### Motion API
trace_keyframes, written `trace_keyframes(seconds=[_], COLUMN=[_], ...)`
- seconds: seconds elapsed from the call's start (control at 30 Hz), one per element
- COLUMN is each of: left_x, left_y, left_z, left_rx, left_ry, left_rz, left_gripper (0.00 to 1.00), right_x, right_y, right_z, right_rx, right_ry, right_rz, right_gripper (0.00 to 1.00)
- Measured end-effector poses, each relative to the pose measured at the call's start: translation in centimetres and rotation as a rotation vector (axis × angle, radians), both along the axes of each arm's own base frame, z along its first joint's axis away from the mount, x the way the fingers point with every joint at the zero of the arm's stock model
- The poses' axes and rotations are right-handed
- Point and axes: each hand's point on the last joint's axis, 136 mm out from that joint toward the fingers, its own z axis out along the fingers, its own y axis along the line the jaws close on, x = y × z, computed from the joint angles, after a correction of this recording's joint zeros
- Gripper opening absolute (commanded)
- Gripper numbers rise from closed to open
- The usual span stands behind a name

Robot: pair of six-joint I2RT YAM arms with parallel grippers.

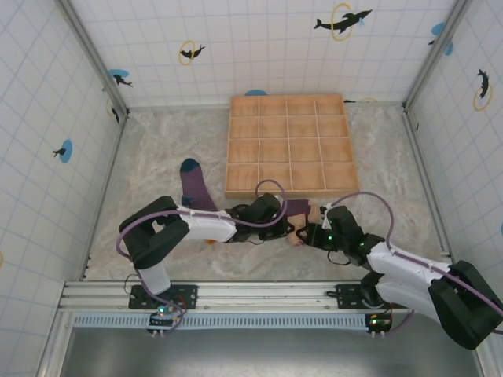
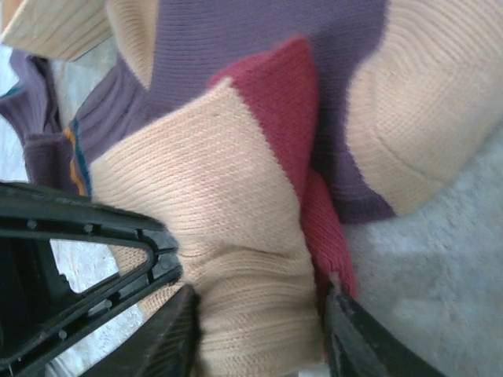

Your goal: Roll the socks

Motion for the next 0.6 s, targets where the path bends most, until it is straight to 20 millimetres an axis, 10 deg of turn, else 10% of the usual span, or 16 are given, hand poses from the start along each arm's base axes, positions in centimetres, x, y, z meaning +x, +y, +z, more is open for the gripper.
trace_keyframes(seconds=[0.27, 0.6], left_x=[-0.1, 0.0], left_y=[0.0, -0.1], left_z=[0.0, -0.1], left_rx=[0.025, 0.014], left_ry=[-0.029, -0.021], left_rz=[-0.042, -0.051], left_gripper=[0.0, 0.0], right_x=[-0.2, 0.1], right_y=[-0.9, 0.7], right_z=[0.3, -0.3], right_rx=[-0.078, 0.0], right_ry=[0.035, 0.026], right_rz=[0.026, 0.084], right_gripper=[0.72, 0.41])
